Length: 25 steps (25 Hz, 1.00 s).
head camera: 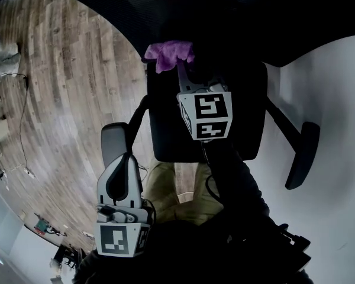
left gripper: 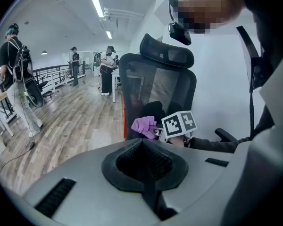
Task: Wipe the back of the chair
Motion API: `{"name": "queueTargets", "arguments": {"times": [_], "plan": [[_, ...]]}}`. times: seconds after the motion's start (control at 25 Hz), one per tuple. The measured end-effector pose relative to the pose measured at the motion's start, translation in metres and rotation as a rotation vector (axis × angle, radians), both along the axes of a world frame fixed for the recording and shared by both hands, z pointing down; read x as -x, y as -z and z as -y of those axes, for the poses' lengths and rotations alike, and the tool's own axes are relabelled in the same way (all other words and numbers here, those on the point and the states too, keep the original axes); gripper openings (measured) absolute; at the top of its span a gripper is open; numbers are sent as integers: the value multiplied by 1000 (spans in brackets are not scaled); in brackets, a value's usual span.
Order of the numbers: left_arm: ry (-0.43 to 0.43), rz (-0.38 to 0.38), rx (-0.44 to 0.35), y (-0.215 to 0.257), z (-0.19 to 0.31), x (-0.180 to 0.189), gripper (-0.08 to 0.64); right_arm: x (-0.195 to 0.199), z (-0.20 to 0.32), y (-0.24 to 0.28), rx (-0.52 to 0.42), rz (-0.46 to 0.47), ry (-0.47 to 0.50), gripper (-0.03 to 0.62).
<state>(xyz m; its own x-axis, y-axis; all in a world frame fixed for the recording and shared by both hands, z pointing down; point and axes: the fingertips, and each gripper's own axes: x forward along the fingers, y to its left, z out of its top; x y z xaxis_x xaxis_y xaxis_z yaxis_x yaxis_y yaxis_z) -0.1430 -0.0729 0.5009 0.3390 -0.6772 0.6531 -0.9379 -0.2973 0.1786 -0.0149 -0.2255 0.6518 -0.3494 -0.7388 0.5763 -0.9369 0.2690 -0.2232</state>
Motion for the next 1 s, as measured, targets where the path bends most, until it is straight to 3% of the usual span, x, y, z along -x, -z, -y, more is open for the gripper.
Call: {"name": "queueTargets", "arguments": {"times": [0.28,0.56,0.68,0.88,1.0], "plan": [[-54,-17,-37,4,5,-33,5,-45,-5,-4,2,-15,-53,78],[-89,-3,10,-2,4,-58,5,-80,-8,-7,9,-19,-94,78],[-112,-27,-33,3,12,-72,3,-94,-10,-8,16,-23,-110,78],[-124,15,48,-10,2,-93,3,-132,-14,-12,22,-31,-153,78],[-158,-21,-22,-6,10,-120,3,-161,-19,-18,25,-36,-186,77]]}}
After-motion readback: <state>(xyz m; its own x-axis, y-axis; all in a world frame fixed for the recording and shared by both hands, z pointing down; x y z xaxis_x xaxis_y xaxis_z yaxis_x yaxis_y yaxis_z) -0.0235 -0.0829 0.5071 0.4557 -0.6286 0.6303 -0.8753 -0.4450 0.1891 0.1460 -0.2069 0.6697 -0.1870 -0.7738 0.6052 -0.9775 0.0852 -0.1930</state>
